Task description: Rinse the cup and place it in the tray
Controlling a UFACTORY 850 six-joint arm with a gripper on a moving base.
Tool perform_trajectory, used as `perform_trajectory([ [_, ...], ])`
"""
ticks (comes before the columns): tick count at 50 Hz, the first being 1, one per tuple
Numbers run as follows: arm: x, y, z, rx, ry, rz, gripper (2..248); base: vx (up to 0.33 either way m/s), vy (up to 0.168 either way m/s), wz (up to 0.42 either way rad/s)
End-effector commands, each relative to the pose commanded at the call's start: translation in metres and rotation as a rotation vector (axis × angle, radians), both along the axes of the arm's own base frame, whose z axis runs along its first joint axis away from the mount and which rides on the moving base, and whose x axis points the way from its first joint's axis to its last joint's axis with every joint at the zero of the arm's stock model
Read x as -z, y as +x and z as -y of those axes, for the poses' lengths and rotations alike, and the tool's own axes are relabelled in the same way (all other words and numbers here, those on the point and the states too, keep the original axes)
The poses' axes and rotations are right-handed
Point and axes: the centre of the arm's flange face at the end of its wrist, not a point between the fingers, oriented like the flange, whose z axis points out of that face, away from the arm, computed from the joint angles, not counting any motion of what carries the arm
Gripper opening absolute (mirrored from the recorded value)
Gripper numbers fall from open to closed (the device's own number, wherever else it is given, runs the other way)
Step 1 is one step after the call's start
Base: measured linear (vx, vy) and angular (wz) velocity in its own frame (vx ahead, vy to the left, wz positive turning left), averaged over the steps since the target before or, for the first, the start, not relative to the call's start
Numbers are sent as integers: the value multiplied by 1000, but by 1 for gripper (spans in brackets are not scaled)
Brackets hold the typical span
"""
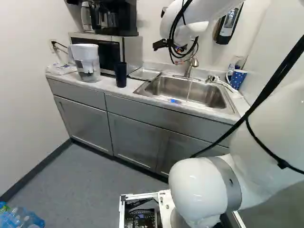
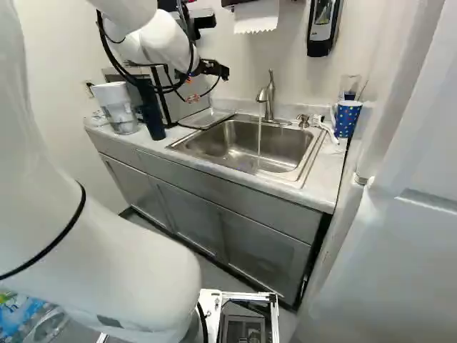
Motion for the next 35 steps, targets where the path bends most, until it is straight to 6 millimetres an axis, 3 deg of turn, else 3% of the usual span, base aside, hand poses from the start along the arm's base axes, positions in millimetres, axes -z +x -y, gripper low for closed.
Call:
perform_trajectory([
  [35, -3, 2, -52, -110, 2, 26, 247, 0, 0, 0],
])
